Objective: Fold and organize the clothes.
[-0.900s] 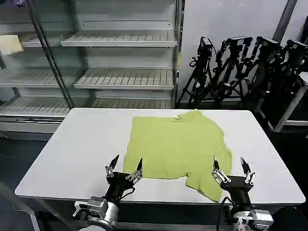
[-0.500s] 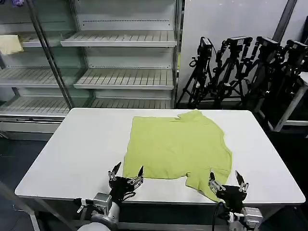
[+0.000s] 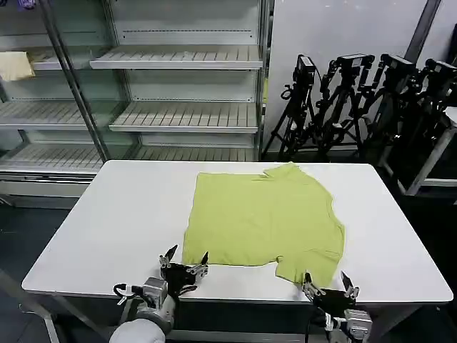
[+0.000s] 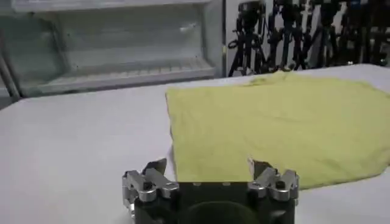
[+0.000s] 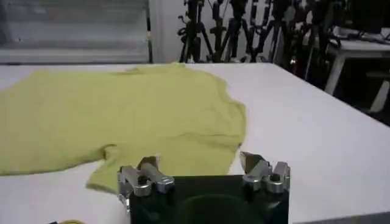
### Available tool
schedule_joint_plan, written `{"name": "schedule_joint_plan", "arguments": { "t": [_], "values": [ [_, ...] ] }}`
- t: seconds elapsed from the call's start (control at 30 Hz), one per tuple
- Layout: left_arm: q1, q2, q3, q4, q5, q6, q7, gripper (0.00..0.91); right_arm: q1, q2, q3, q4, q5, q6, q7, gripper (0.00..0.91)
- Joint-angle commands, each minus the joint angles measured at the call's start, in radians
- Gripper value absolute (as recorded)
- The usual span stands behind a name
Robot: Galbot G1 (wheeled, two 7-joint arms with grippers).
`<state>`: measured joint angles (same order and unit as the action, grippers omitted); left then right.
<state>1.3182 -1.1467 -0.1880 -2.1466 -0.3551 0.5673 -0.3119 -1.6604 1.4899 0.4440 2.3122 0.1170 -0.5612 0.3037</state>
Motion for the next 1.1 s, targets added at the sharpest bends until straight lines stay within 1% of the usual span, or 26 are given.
{"name": "schedule_joint_plan", "arguments": {
  "t": [0.03, 0.13, 0.33, 0.47, 0.5, 0.53, 0.57, 0.6, 0.63, 0.67, 0.7, 0.73, 0.83, 1.1],
  "values": [
    [-0.041, 0.094, 0.001, 0.029, -0.125, 0.015, -0.001, 0.907, -0.001, 0.006, -0.010, -0.013, -0.004, -0.017, 0.012, 0.907],
    [-0.044, 0.102, 0.001, 0.042, -0.155, 0.015, 0.002, 0.907, 0.001, 0.009, -0.009, -0.017, -0.005, -0.018, 0.018, 0.907],
    [-0.043, 0.137, -0.009, 0.038, -0.290, 0.016, 0.000, 0.907, 0.004, 0.009, -0.007, -0.015, -0.006, -0.018, 0.008, 0.907],
    [-0.037, 0.142, -0.009, 0.037, -0.322, 0.016, -0.003, 0.907, 0.000, 0.011, -0.010, -0.014, -0.022, -0.017, 0.007, 0.907],
    [-0.033, 0.143, -0.009, 0.035, -0.324, 0.016, -0.002, 0.877, -0.002, 0.012, -0.011, -0.013, -0.026, -0.017, 0.007, 0.897],
    [-0.029, 0.144, -0.008, 0.031, -0.328, 0.016, 0.000, 0.806, -0.006, 0.012, -0.013, -0.010, -0.025, -0.017, 0.007, 0.836],
    [-0.022, 0.144, -0.007, 0.027, -0.335, 0.016, 0.000, 0.625, -0.007, 0.012, -0.014, -0.008, -0.024, -0.017, 0.008, 0.756],
    [-0.019, 0.144, -0.005, 0.023, -0.336, 0.016, 0.000, 0.514, -0.011, 0.012, -0.016, -0.007, -0.024, -0.017, 0.008, 0.292],
    [-0.014, 0.143, -0.004, 0.021, -0.336, 0.015, 0.002, 0.292, -0.012, 0.012, -0.017, -0.007, -0.024, -0.017, 0.009, 0.161],
    [-0.012, 0.142, -0.002, 0.017, -0.336, 0.015, 0.003, 0.151, -0.012, 0.012, -0.018, -0.007, -0.023, -0.017, 0.010, 0.000],
    [-0.010, 0.141, -0.002, 0.015, -0.336, 0.015, 0.004, 0.091, -0.012, 0.012, -0.020, -0.007, -0.022, -0.017, 0.011, 0.000],
    [-0.009, 0.140, -0.001, 0.014, -0.335, 0.015, 0.005, 0.071, -0.013, 0.012, -0.022, -0.006, -0.022, -0.017, 0.011, 0.000],
    [-0.008, 0.138, 0.000, 0.014, -0.333, 0.015, 0.010, 0.060, -0.013, 0.011, -0.024, -0.006, -0.036, -0.016, 0.012, 0.000],
    [-0.002, 0.138, -0.005, 0.012, -0.331, 0.014, 0.008, 0.071, -0.018, 0.008, -0.032, 0.009, -0.025, -0.016, 0.013, 0.000]
  ]
}}
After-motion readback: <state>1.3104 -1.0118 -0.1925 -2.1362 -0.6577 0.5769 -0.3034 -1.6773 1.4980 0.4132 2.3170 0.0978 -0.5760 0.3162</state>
